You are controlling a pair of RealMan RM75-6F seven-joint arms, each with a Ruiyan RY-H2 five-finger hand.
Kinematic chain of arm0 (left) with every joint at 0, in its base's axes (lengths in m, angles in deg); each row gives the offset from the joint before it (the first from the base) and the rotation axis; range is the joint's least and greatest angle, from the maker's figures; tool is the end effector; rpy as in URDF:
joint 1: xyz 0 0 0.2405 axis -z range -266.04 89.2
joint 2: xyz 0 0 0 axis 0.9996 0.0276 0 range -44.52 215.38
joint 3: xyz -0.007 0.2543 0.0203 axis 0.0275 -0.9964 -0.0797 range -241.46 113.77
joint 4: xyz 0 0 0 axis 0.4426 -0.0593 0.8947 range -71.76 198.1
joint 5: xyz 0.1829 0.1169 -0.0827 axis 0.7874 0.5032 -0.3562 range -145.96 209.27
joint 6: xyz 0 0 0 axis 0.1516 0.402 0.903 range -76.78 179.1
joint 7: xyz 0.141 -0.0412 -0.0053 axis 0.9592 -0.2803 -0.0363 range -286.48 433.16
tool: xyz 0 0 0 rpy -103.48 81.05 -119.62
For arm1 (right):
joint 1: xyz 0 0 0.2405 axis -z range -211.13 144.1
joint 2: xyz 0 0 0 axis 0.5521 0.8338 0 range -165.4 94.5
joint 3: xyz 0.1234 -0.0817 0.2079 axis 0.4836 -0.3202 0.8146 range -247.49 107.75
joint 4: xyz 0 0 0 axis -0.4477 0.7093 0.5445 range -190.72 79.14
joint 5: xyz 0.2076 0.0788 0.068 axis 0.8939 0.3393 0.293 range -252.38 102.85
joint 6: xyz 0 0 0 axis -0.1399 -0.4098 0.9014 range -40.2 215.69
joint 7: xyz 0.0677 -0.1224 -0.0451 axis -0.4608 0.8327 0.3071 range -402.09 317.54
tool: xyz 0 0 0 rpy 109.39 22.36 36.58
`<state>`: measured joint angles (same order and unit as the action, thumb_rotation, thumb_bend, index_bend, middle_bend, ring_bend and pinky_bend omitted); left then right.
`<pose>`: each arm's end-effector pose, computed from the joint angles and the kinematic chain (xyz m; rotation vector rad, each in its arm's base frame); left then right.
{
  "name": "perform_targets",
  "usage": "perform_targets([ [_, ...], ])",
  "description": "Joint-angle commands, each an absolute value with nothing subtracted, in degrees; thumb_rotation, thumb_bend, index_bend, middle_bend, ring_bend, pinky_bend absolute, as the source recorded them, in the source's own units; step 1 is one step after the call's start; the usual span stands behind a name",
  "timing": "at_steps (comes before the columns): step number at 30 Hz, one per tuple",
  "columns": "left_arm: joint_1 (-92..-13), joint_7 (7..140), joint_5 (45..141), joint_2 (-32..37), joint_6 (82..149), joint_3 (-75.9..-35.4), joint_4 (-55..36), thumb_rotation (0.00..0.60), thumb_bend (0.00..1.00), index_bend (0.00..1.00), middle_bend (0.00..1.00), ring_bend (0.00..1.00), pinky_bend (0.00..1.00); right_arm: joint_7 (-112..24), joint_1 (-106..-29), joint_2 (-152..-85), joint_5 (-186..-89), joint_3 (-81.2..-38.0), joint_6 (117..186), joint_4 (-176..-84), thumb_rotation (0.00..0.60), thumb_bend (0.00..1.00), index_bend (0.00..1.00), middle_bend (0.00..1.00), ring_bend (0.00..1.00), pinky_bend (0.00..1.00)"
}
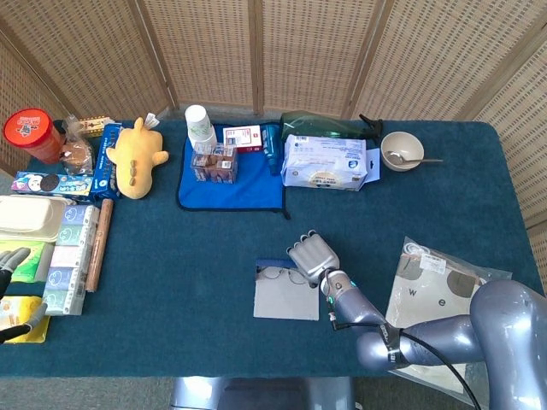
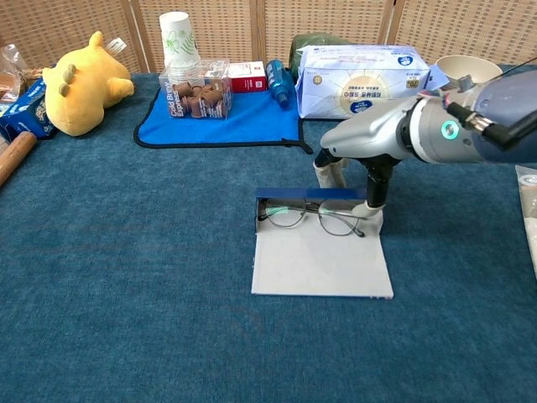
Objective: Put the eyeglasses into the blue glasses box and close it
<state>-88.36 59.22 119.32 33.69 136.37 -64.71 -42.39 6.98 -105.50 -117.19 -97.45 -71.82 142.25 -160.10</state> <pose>-0.3015 0.1431 0.1735 -1.2787 -1.1891 -1.0085 -0.0688 -0.3237 -0.0517 2.2172 -0.7362 0.4099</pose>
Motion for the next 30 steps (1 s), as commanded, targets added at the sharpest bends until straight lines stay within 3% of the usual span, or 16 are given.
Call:
perform_targets([
  [1,-88.5,59.4,119.4,33.8,136.5,-64.9,-42.6,0.600,0.29,0.00,0.09,0.00,0.00,6.4,-104.9,-116.6,-99.4,-72.1,142.8,-161.9,0.473,0.32,0.32,0.35,0.22,0.22],
  [16,-90.2,59.4,120.3,34.4,138.8,-65.9,-43.2,0.600,0.29,0.00,0.09,0.00,0.00,4.4,-106.9,-121.0,-103.8,-68.4,139.5,-160.4,0.467,0.32,0.26,0.32,0.19,0.21],
  [30,-90.2,57.5,120.1,33.9,138.3,-65.9,-41.2,0.600,0.29,0.00,0.09,0.00,0.00,7.9,-111.2,-122.3,-98.0,-69.5,140.4,-161.9,0.322,0.33,0.24,0.31,0.19,0.21],
])
